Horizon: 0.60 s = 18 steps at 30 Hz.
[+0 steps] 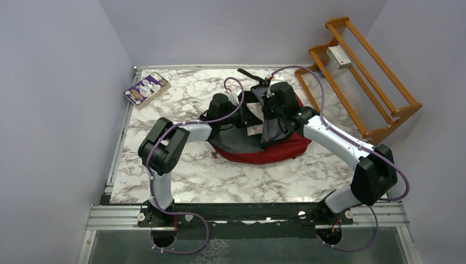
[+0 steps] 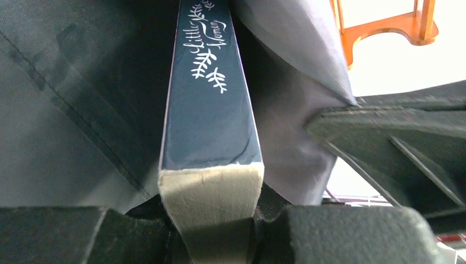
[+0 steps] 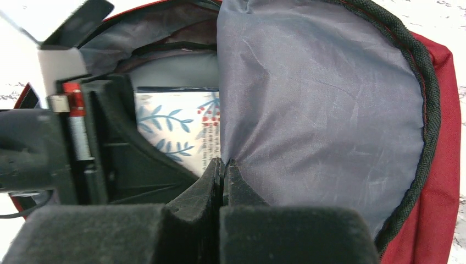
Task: Pack the student bag
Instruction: Place the book in the student bag.
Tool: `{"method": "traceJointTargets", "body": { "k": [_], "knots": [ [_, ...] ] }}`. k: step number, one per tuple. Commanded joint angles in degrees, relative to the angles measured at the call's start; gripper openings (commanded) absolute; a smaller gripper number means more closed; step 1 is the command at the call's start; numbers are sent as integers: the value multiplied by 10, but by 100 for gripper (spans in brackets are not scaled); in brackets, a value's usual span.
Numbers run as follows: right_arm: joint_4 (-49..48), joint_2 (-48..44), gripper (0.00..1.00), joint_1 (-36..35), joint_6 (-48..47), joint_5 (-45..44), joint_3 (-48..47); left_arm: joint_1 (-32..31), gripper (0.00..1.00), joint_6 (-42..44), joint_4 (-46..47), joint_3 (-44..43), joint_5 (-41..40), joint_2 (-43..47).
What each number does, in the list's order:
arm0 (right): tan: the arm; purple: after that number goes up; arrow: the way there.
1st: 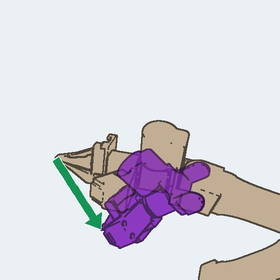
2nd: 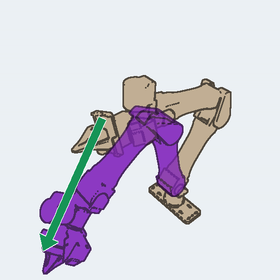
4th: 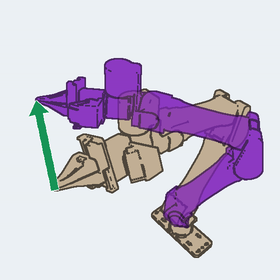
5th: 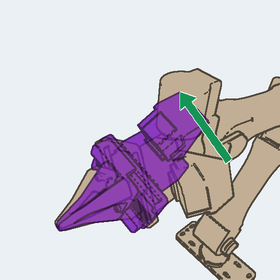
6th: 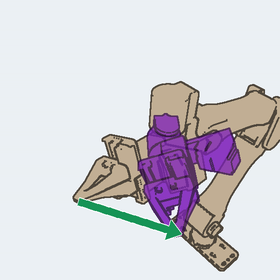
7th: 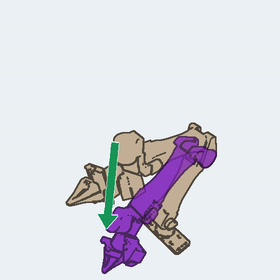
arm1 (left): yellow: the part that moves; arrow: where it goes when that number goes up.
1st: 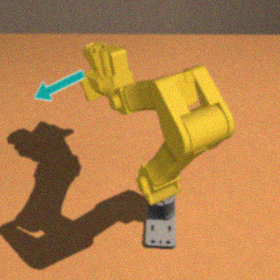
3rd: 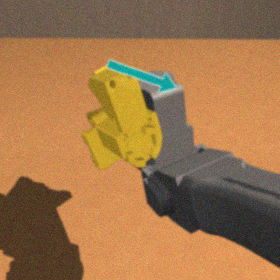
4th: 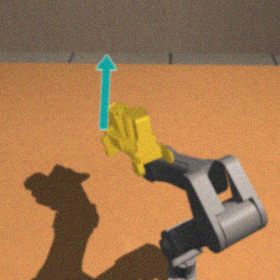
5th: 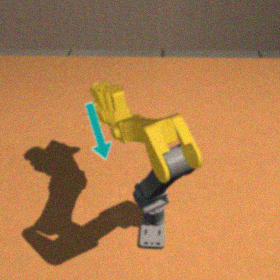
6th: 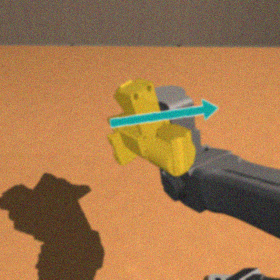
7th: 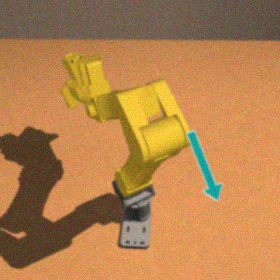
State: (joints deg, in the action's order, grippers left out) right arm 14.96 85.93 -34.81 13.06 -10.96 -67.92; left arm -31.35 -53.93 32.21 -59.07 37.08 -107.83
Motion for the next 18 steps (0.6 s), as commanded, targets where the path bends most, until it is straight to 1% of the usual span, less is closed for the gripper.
{"method": "traceJointTargets", "body": {
  "k": [1, 9, 13, 14, 15, 18],
  "knots": [
    [-38, -16, 0, -3, 14, 24, 1, -13, 0, -19, 110, -47, 12, -32],
    [-42, -22, 1, -3, 19, 18, 16, -23, 0, -44, 113, -83, 1, -92],
    [-43, -28, 1, -3, 22, 12, 24, -27, 0, -59, 112, -86, 1, -112],
    [-44, -31, 1, -3, 24, 12, 27, -27, 2, -62, 112, -85, 0, -115],
    [-44, -33, 0, -3, 25, 12, 30, -28, 6, -64, 112, -82, -1, -118],
    [-48, -36, 1, -3, 26, 10, 38, -31, 26, -64, 111, -78, -8, -124]
  ]
}}
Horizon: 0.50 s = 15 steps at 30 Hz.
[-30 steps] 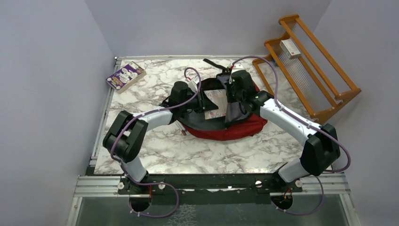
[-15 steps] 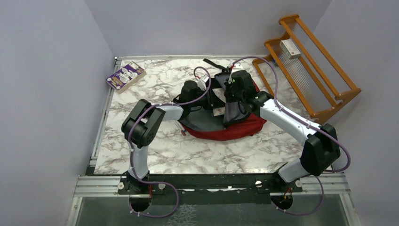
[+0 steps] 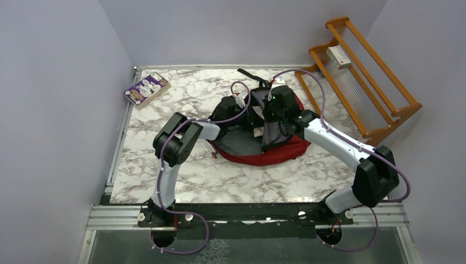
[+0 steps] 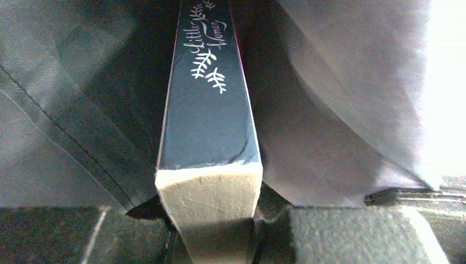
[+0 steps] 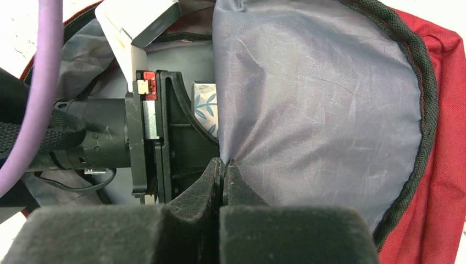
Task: Pack the student bag
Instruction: Place the book in the student bag.
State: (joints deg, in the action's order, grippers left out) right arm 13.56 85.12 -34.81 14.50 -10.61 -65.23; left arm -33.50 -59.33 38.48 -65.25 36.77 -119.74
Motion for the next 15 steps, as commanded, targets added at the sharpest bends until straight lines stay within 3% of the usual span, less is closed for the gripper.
{"method": "traceJointTargets", "body": {
  "k": [1, 6, 9, 15],
  "knots": [
    [-34, -27, 1, -3, 11, 7, 12, -10, 32, -10, 47, -16, -6, -7],
    [-33, -25, 1, -3, 11, 12, 12, -13, 54, 2, 16, -20, -15, -4],
    [-33, -22, 1, -3, 13, 14, 12, -13, 77, 16, -6, -25, -16, 1],
    [-33, -22, 1, -3, 11, 6, 16, -13, 88, 57, -77, -37, -36, 12]
  ]
}}
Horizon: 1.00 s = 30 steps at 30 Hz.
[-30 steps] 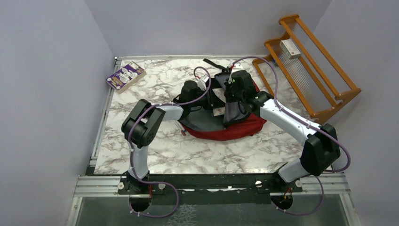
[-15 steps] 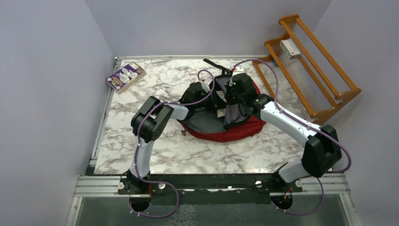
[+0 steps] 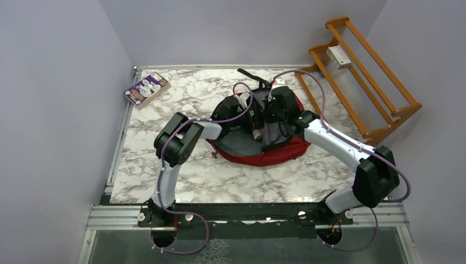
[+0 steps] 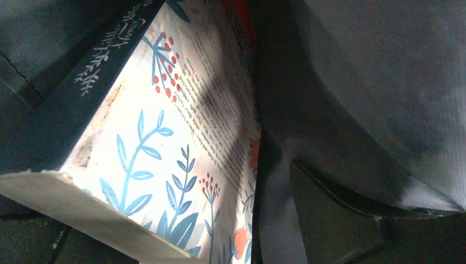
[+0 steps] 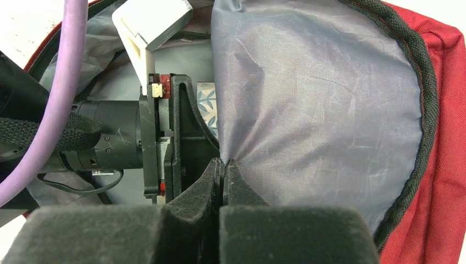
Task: Pack the student bag
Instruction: Place the book in the student bag.
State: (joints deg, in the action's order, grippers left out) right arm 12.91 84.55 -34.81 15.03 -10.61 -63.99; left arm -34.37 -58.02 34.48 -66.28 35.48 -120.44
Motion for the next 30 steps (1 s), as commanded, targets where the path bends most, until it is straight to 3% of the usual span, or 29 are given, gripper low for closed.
{"method": "traceJointTargets", "body": {
  "k": [1, 7, 16, 30],
  "knots": [
    [-26, -17, 0, -3, 5, 4, 4, -4, 89, 55, -53, -29, -31, 24],
    [-27, -16, 1, -3, 5, 0, 6, -4, 92, 155, -224, -71, -110, 53],
    [-29, -15, 1, -3, 4, 1, 7, -4, 96, 245, -374, -121, -189, 75],
    [-25, -18, 0, -3, 0, -9, 11, 0, 99, 330, -472, -113, -266, 153]
  ]
}}
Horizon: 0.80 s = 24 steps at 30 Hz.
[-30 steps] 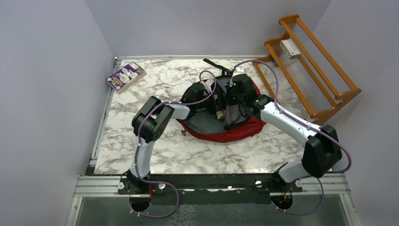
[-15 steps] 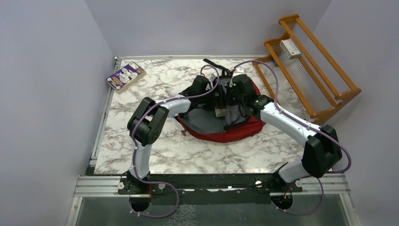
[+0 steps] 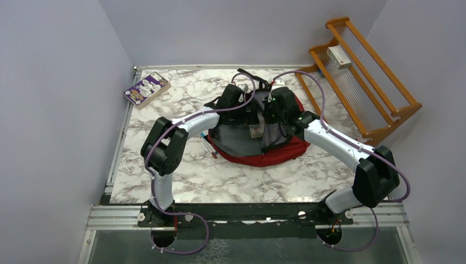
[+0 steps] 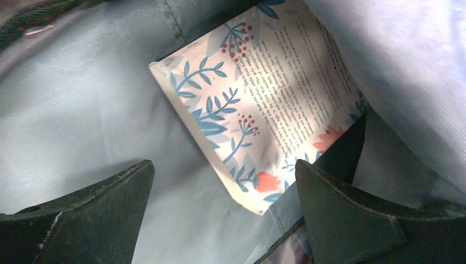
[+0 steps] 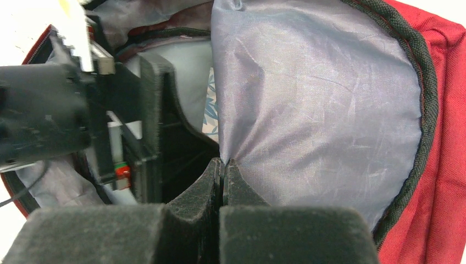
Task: Pack the student bag
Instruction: Place the book in the student bag, then move the book to the center of the board.
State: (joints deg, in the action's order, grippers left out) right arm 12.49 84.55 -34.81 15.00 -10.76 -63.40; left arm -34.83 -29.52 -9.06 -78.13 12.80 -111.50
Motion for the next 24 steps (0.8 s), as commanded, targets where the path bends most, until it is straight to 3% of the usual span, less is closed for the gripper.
{"method": "traceJointTargets", "body": {
  "k": [1, 7, 13, 19, 24],
  "knots": [
    [-21, -17, 0, -3, 0, -7, 6, 6, 99, 53, -41, 11, -39, 79],
    [-12, 0, 9, -3, -7, 11, 4, 15, 99, 102, -11, 102, 18, 199],
    [-4, 12, 28, -3, -1, 63, 0, 52, 99, 97, -38, 149, -28, 293],
    [20, 0, 42, -3, -13, 97, -22, 194, 99, 48, 10, 203, 9, 351],
    [43, -25, 49, -3, -15, 119, -30, 289, 99, 89, -12, 152, 15, 313]
  ]
}}
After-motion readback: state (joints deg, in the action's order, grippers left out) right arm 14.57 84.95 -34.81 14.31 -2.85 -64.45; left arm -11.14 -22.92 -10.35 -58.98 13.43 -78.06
